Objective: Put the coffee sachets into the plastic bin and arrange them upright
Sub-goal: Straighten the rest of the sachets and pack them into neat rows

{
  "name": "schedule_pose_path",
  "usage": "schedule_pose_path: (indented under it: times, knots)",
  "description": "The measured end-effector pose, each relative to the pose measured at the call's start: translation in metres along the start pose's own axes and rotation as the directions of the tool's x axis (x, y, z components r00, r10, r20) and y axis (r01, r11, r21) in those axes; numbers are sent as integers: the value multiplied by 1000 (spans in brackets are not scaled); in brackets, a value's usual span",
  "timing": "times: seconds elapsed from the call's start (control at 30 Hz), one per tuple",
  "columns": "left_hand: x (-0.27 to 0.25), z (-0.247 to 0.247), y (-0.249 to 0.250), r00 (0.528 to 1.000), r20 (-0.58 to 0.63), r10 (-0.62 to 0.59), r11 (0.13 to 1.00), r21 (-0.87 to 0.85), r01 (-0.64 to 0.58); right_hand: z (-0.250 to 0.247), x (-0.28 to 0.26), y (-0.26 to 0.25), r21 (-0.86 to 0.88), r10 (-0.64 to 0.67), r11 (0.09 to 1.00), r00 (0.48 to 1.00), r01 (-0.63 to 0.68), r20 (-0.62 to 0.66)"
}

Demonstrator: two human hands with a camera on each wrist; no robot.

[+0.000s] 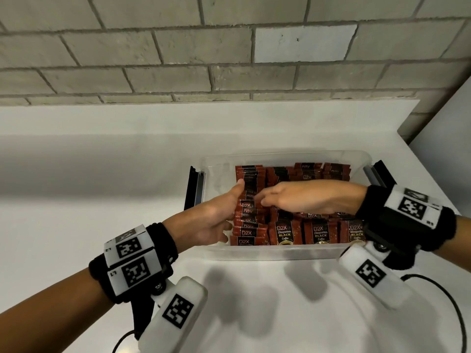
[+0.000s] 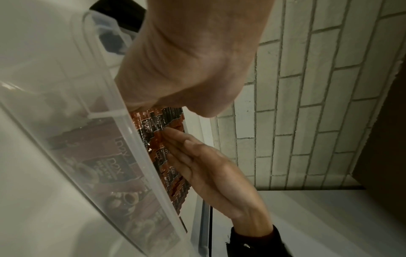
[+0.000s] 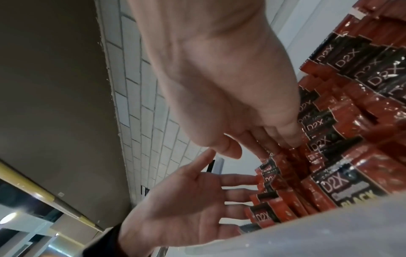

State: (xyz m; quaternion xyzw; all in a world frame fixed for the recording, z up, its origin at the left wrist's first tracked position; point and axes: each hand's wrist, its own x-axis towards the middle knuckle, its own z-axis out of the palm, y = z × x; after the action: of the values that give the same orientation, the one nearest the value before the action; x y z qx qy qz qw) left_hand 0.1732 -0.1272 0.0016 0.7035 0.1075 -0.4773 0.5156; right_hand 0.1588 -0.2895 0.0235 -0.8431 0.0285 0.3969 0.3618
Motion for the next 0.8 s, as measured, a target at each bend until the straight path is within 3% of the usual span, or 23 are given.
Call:
schedule_pose_path:
  times: [0.07,0.27,0.37,0.5,0.8]
  knots:
    - [0,0,-1,1000,-5,-3,1000,1,3,-1,-1,-1,-26,-8,1000,1000,9,20]
    - [-1,-4,-1,999,-41,23,1000,2,-23,-27,-17,9,0,-70,998,990,71,-121]
    - [2,-3,-1,1000,7,-17,1000,10,17,-26,-29,22,-185,-27,983,998,16,-58]
    - [7,-3,-4,1000,-4,-9,999,41,10,-16,-29,35,-495,-14,869,1000,14,3]
    - [-2,1,-2,999,-32,-22,998,50,24,-20,-29,28,-546,9,837,998,24,57]
